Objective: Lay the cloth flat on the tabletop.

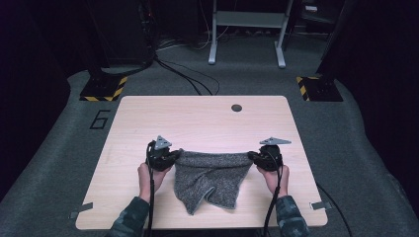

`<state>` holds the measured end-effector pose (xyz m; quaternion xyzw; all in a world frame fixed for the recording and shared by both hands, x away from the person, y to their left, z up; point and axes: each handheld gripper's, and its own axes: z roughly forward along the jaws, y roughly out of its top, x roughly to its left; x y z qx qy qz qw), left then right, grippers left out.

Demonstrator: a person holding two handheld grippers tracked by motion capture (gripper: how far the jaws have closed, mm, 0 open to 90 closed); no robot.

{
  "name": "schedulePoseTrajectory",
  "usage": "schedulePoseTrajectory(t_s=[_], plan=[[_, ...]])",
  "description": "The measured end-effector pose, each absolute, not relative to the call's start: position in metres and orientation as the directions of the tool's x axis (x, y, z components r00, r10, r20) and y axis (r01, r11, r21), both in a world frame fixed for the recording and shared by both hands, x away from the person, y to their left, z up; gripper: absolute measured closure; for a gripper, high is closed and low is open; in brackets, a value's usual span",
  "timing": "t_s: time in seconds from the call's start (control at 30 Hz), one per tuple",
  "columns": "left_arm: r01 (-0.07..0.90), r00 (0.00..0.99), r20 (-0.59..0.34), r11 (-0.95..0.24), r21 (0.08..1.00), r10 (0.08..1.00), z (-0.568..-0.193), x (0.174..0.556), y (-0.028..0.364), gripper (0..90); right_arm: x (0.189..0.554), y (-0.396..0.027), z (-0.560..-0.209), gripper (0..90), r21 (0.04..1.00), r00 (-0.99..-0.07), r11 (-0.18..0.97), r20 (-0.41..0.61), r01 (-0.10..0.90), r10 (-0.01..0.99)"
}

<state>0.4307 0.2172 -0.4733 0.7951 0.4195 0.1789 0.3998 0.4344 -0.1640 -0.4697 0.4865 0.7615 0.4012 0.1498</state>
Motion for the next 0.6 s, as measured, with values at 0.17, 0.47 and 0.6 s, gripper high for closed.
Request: schedulePoseTrajectory(t_s=[0.17, 0.47, 0.6], plan=[[0.531, 0.583, -0.066, -0.319, 0.785, 0.810, -0.475, 0.426, 0.219, 85.9, 0.429, -0.163, -0.469, 86.8, 0.758, -0.487, 0.205, 0.165, 0.619, 0.858], [0.552, 0.563, -0.077, -0.305, 0.776, 0.823, -0.478, 0.421, 0.221, 86.1, 0.423, -0.162, -0.469, 86.6, 0.758, -0.501, 0.210, 0.174, 0.618, 0.848], [0.563, 0.560, -0.073, -0.314, 0.764, 0.825, -0.480, 0.421, 0.221, 86.3, 0.423, -0.159, -0.470, 86.8, 0.753, -0.494, 0.210, 0.172, 0.624, 0.852]])
